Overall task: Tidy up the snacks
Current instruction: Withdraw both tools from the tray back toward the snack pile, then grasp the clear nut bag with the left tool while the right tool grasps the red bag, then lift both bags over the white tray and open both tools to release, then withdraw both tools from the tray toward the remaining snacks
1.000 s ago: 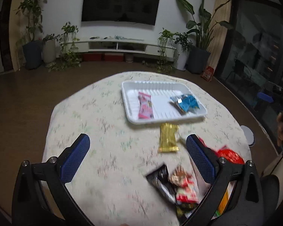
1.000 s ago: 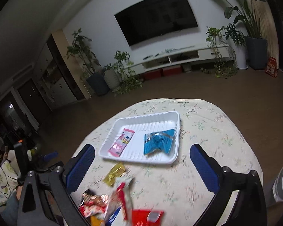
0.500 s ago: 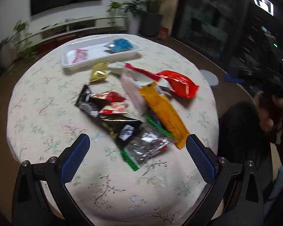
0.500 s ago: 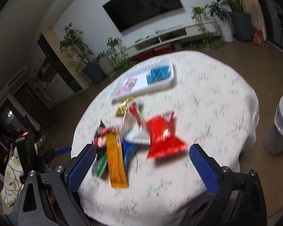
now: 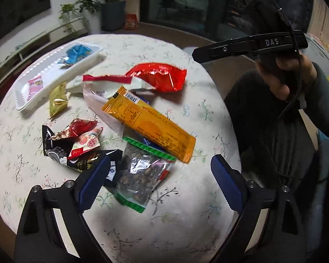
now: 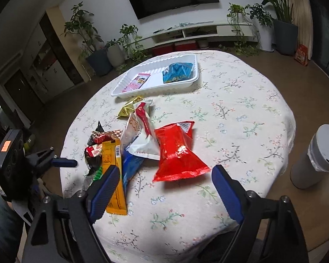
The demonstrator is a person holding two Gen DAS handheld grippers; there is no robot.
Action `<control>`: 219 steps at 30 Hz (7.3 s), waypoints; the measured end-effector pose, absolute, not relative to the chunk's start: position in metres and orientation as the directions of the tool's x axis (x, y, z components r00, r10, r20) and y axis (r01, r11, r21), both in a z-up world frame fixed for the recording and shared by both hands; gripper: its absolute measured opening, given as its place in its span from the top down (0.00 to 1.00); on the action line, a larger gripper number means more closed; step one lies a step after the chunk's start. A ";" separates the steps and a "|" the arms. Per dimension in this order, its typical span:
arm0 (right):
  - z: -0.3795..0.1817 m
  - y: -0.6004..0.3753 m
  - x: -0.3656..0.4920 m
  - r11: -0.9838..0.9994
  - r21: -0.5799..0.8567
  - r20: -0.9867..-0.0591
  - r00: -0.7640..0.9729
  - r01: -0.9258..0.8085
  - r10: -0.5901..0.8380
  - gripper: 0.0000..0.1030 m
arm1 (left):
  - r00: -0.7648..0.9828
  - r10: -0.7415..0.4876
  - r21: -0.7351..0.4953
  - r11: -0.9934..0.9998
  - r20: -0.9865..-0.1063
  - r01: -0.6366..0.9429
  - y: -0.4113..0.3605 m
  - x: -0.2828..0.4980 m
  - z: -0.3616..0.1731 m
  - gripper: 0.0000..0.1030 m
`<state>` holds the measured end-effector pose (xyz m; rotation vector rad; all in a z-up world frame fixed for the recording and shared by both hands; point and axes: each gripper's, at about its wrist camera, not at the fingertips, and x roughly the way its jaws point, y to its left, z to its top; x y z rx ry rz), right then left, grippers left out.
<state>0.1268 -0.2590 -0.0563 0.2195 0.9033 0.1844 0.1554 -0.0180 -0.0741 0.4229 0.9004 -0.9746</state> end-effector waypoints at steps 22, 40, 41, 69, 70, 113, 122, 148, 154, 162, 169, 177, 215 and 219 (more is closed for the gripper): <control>-0.073 -0.262 0.131 0.949 0.310 -0.762 0.581 -0.059 0.285 0.15 | 0.042 -0.525 -0.122 0.274 -0.850 0.954 -0.032 0.184 -0.082 0.32; -0.077 -0.253 0.132 0.957 0.282 -0.780 0.563 -0.073 0.273 0.16 | 0.067 -0.366 -0.078 0.368 -0.928 0.926 -0.028 0.199 -0.114 0.32; -0.077 -0.253 0.132 0.956 0.284 -0.780 0.563 -0.072 0.274 0.16 | 0.070 -0.366 -0.078 0.373 -0.928 0.924 -0.026 0.200 -0.114 0.32; -0.083 -0.245 0.191 0.965 0.052 -0.865 0.471 -0.257 0.172 0.16 | 0.100 -0.348 -0.074 0.454 -0.932 0.888 -0.011 0.188 -0.111 0.56; -0.086 -0.242 0.195 0.963 0.044 -0.872 0.461 -0.267 0.168 0.17 | 0.101 -0.352 -0.079 0.461 -0.931 0.884 -0.010 0.188 -0.111 0.56; -0.069 -0.266 0.184 0.979 0.141 -0.840 0.505 -0.147 0.197 0.66 | 0.192 -0.494 -0.214 0.652 -0.848 0.728 0.029 0.165 -0.075 0.65; -0.052 -0.285 0.176 0.983 0.161 -0.806 0.562 -0.093 0.185 0.66 | 0.308 -0.558 -0.266 0.721 -0.770 0.640 0.070 0.182 -0.027 0.65; 0.024 -0.219 0.389 0.976 0.170 -0.717 0.663 -0.136 0.217 0.66 | 0.546 -0.397 -0.269 0.915 -0.738 0.301 0.050 0.487 0.016 0.65; -0.045 -0.185 0.455 0.984 0.122 -0.810 0.560 -0.131 0.175 0.66 | 0.505 -0.356 -0.264 0.933 -0.786 0.246 0.046 0.529 -0.032 0.64; -0.102 -0.175 0.481 0.989 0.077 -0.864 0.487 -0.128 0.130 0.66 | 0.469 -0.339 -0.239 0.936 -0.816 0.260 0.025 0.537 -0.082 0.64; -0.125 -0.176 0.487 0.991 0.062 -0.887 0.449 -0.115 0.108 0.65 | 0.450 -0.306 -0.216 0.946 -0.839 0.240 0.016 0.548 -0.104 0.58; -0.128 -0.173 0.484 0.992 0.051 -0.882 0.462 -0.112 0.097 0.63 | 0.465 -0.281 -0.201 0.956 -0.840 0.214 0.017 0.548 -0.105 0.44; 0.056 -0.294 0.228 0.947 0.305 -0.466 0.853 -0.096 0.236 0.00 | 0.700 -0.418 -0.373 0.899 -0.579 0.229 0.124 0.244 0.030 0.00; 0.042 -0.283 0.182 0.959 0.270 -0.497 0.840 -0.088 0.217 0.00 | 0.656 -0.423 -0.399 0.896 -0.625 0.196 0.122 0.206 -0.001 0.00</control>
